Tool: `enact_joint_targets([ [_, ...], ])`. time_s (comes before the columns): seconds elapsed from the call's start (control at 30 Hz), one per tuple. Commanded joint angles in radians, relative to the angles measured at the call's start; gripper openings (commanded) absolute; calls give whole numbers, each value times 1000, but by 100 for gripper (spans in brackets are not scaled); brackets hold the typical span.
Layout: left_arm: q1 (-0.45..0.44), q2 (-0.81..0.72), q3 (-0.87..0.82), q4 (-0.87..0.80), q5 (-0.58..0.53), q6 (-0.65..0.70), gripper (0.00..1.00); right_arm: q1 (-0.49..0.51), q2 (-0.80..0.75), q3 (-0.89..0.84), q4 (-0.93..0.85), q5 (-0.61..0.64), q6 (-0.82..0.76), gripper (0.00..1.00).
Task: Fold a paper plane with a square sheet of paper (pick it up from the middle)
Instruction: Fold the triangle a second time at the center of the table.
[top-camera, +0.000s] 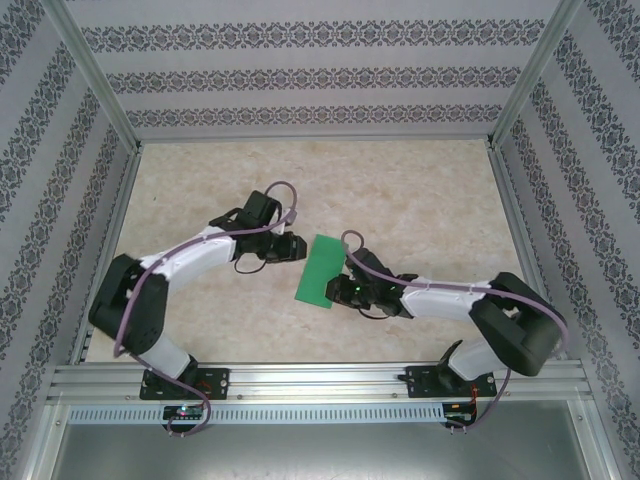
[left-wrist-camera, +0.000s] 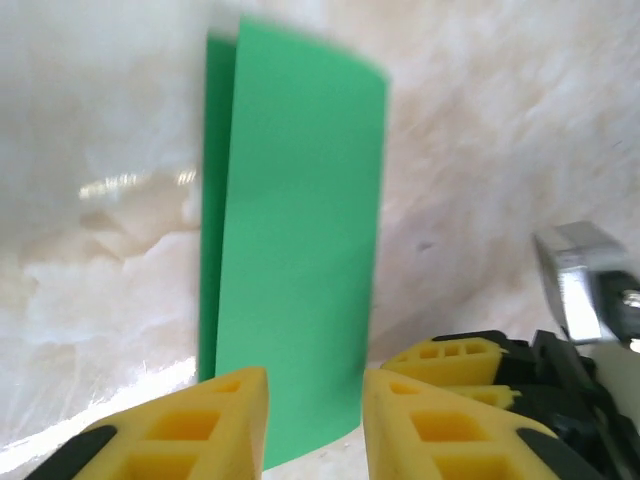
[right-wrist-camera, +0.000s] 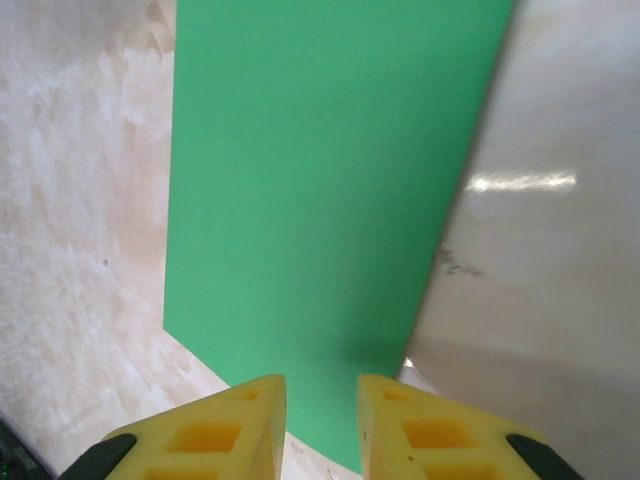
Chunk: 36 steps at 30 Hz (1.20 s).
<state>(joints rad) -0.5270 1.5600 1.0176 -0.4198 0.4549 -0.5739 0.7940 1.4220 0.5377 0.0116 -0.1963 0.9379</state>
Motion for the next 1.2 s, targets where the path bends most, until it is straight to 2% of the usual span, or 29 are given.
enact_joint_targets([
  [0.0,-15,-68,-29,36,-122,-45,37,-43,-118,49,-158,-15,-131,28],
  [0.07,-13,-81,-44,29,-151,-43,45,-63,-172,61,-199,47,-123,37],
  [0.13,-4,-56,-43,21,-129,-35,49,-76,-180,75,-242,108,-93,43],
  [0.23,20,15,-24,23,-31,-14,53,-87,-155,77,-237,137,-35,43],
  [0.37,54,127,31,23,138,32,58,-86,-122,45,-139,131,37,43],
  [0.5,61,190,58,28,220,54,59,-79,-106,44,-122,136,58,43],
  [0.73,64,289,94,39,325,63,59,-71,-106,55,-143,151,49,46],
  [0.9,63,337,112,33,347,69,58,-70,-103,51,-133,151,49,47],
  [1.17,60,388,144,52,419,58,43,-70,-88,48,-120,147,42,47],
])
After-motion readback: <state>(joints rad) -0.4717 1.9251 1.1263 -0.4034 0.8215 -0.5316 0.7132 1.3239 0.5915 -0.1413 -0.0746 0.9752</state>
